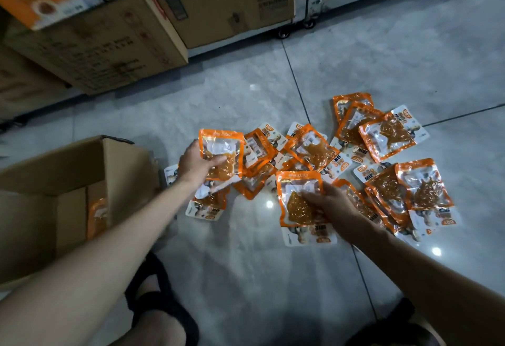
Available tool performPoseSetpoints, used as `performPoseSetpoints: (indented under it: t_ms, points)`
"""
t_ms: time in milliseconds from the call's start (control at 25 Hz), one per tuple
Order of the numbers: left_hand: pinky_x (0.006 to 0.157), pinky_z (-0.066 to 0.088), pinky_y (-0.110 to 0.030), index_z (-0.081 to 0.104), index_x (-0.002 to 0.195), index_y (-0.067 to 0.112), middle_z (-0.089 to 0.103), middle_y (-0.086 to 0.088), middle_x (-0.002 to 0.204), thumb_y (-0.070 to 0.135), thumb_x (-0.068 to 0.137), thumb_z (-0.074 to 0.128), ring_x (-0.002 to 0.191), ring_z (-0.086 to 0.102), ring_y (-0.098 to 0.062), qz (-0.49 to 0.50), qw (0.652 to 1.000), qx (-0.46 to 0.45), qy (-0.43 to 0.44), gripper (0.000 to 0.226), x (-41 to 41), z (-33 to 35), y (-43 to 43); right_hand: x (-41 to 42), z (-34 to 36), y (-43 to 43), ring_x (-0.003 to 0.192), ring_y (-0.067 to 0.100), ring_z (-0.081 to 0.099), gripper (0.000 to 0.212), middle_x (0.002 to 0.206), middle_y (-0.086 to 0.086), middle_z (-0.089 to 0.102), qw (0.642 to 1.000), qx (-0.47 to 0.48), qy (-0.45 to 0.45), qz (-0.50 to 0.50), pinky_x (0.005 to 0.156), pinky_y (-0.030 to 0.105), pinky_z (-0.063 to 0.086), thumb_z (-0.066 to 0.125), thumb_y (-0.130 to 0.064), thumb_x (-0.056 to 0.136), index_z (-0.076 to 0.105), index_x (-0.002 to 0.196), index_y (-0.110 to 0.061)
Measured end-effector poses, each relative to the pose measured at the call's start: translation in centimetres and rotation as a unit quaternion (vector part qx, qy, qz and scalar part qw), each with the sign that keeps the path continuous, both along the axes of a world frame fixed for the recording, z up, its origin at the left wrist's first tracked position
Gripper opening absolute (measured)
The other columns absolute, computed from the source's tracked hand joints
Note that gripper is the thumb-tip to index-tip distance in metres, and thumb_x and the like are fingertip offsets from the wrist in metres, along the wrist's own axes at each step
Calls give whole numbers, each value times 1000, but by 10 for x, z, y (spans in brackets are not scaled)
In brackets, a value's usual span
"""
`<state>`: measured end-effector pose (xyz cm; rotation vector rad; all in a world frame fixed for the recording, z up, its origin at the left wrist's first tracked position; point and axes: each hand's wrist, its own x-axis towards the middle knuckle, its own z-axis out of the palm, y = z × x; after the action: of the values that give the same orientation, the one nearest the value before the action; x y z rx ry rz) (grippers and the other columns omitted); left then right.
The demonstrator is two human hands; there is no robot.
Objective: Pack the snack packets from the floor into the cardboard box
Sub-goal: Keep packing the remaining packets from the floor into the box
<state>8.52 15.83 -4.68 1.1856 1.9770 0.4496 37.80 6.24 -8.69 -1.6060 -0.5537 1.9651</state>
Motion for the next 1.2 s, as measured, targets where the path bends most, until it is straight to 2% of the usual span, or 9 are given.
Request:
performPoseSetpoints:
  t_ms: [160, 360, 480, 600, 800, 880, 960, 1080, 1200]
  points:
    - [83, 48, -31, 64, 113, 8, 71, -11, 116, 22, 73, 86, 105, 66, -30, -172, 971, -73, 152, 48, -11, -20, 55, -16, -6, 13, 93, 35, 73, 39, 105, 17, 74, 999, -26, 8, 22, 90, 52, 56, 74, -21, 81, 58, 115, -12]
    - [103, 42, -38, 56, 129, 8, 54, -18, 135, 28, 76, 83, 125, 51, -35, -276, 929, -118, 217, 63, -11, -60, 69, -25, -21, 20, 99, 33, 70, 38, 110, 14, 70, 998, -51, -36, 18, 92, 51, 54, 74, -19, 82, 58, 116, -13]
    - [91, 44, -36, 55, 122, 14, 60, -12, 128, 28, 79, 81, 116, 57, -31, -289, 931, -101, 199, 52, -9, -70, 65, -29, -29, 24, 101, 33, 69, 40, 112, 13, 70, 997, -59, -44, 15, 95, 52, 53, 74, -19, 82, 59, 118, -13]
    - [89, 46, -36, 55, 116, 16, 62, -9, 125, 30, 79, 80, 112, 58, -29, -277, 938, -64, 199, 48, -9, -71, 60, -35, -32, 27, 100, 32, 69, 43, 111, 12, 71, 997, -64, -52, 10, 93, 51, 54, 76, -20, 80, 59, 119, -15]
    - [91, 48, -43, 45, 98, 26, 70, -8, 110, 40, 78, 80, 104, 64, -32, -239, 946, -45, 215, 43, -10, -60, 53, -42, -31, 26, 92, 27, 72, 39, 108, 9, 72, 997, -61, -40, -1, 73, 38, 58, 75, -19, 82, 59, 117, -16]
    - [84, 49, -40, 46, 95, 22, 69, -6, 100, 33, 77, 83, 98, 65, -31, -216, 960, -46, 172, 43, -13, -52, 52, -43, -27, 26, 89, 26, 72, 39, 106, 9, 72, 997, -58, -44, -11, 67, 35, 57, 75, -17, 81, 58, 117, -16]
    - [79, 51, -36, 49, 98, 16, 70, -6, 101, 26, 76, 84, 93, 66, -28, -169, 979, -47, 100, 42, -19, -41, 48, -46, -13, 26, 83, 25, 72, 37, 101, 10, 72, 997, -39, -51, -32, 63, 33, 56, 75, -10, 80, 58, 114, -12]
    - [88, 54, -41, 53, 105, 15, 71, -10, 106, 20, 77, 83, 96, 67, -27, -56, 997, -31, -44, 42, -27, -10, 36, -55, 16, 28, 84, 32, 74, 42, 98, 15, 76, 998, -25, 14, -51, 78, 44, 60, 77, -4, 75, 61, 114, -5]
    - [90, 55, -40, 61, 106, 13, 72, -11, 103, 12, 82, 78, 96, 67, -27, 17, 982, -10, -186, 30, -30, 32, 21, -77, 52, 35, 94, 39, 72, 56, 103, 19, 75, 994, -8, 94, -63, 90, 55, 55, 82, -6, 65, 62, 117, -1]
